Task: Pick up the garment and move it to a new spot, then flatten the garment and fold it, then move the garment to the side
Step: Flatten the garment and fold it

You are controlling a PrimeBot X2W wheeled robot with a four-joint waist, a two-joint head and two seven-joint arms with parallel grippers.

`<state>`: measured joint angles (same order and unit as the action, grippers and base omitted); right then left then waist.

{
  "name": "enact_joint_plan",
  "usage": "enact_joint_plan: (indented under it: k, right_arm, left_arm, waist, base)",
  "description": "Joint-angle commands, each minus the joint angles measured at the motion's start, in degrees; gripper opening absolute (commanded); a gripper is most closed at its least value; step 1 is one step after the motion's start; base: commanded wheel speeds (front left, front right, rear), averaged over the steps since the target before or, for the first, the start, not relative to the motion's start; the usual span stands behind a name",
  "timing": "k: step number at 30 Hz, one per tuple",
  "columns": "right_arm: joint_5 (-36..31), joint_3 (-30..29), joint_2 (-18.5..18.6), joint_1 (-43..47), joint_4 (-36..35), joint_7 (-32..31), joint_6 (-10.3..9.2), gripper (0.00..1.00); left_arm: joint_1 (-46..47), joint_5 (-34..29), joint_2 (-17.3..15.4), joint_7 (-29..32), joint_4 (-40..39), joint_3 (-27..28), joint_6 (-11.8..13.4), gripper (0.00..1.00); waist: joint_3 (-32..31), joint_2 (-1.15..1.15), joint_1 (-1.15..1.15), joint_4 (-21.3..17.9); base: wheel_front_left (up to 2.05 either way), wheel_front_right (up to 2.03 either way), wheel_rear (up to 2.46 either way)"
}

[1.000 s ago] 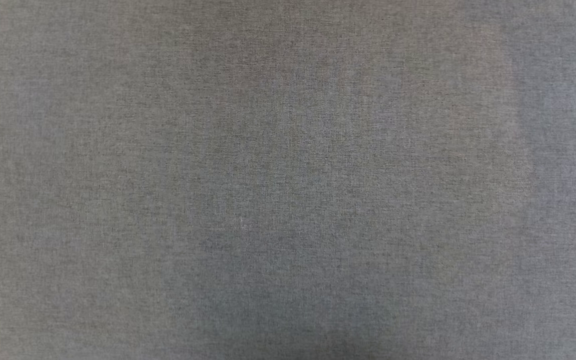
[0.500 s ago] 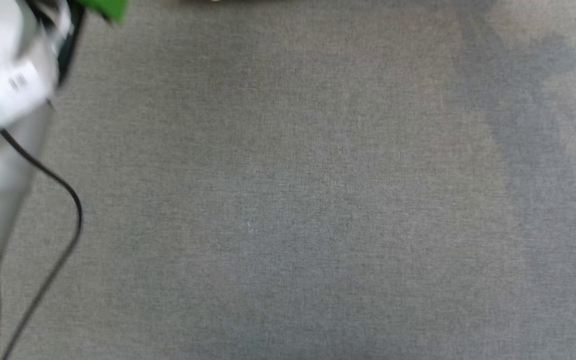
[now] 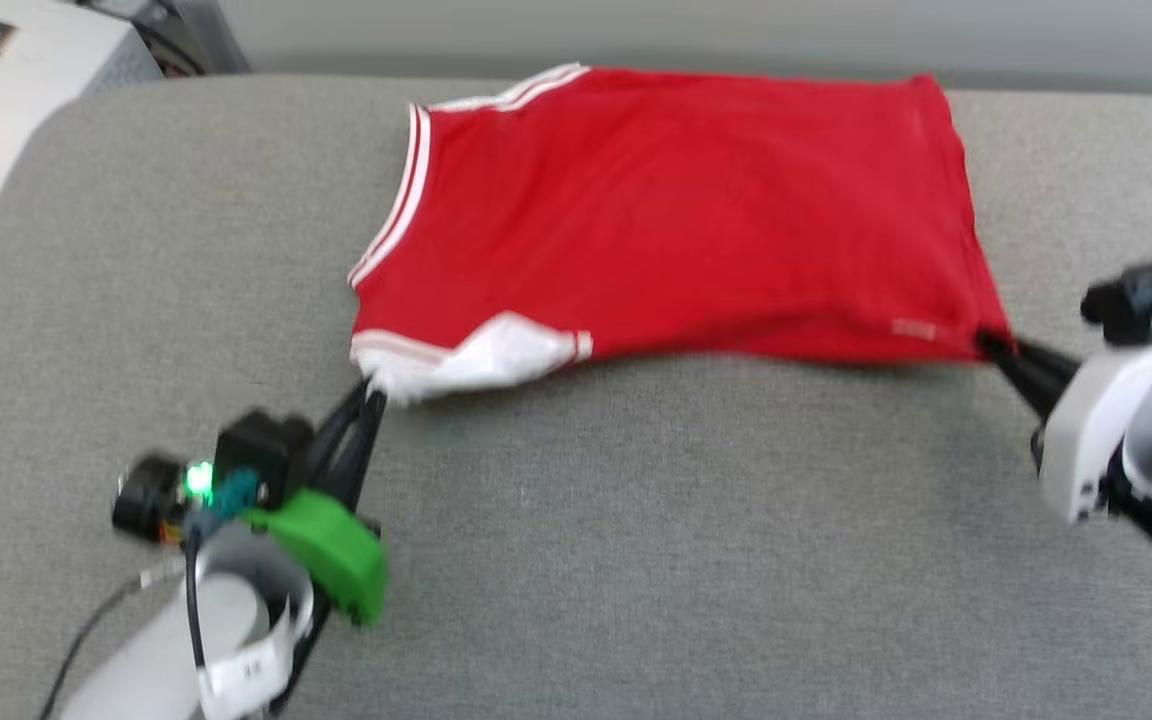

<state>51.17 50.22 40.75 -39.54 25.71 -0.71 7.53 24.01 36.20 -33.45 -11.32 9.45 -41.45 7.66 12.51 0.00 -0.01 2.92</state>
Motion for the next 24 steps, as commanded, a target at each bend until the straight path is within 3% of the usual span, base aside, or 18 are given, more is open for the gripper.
enact_joint_plan:
  k: [1, 9, 17, 24]
  right_arm:
    - [0.67, -0.34, 0.16, 2.78, -0.18, 1.03, -0.04, 0.00]
    - [2.06, -2.94, 3.07, 17.69, -2.80, 2.94, -0.04, 0.00]
    - [2.23, -9.06, 5.06, 31.27, -7.86, 1.14, -0.04, 0.00]
    - [1.49, -16.71, 4.07, 39.01, -12.07, -2.54, -0.04, 0.00]
  left_arm:
    - [-3.41, 1.53, -0.60, -0.36, -0.47, -0.12, 0.97, 0.00]
    - [-18.78, 6.16, -0.34, -1.25, -3.59, -1.38, 5.03, 0.00]
    - [-29.35, 10.37, 0.23, -1.83, -5.48, -1.90, 7.24, 0.00]
    - [-29.54, 8.81, 0.42, -2.06, -6.07, -3.02, 7.50, 0.00]
  waist:
    - [-5.09, 0.00, 0.01, -0.41]
    - [-8.92, 0.00, 0.01, -0.52]
    - [-11.29, 0.00, 0.01, -1.38]
    - [-10.64, 0.00, 0.01, -0.29]
  base:
    - [0.00, 0.00, 0.00]
    - [0.00, 0.00, 0.00]
    - [0.00, 0.00, 0.00]
    - [0.00, 0.00, 0.00]
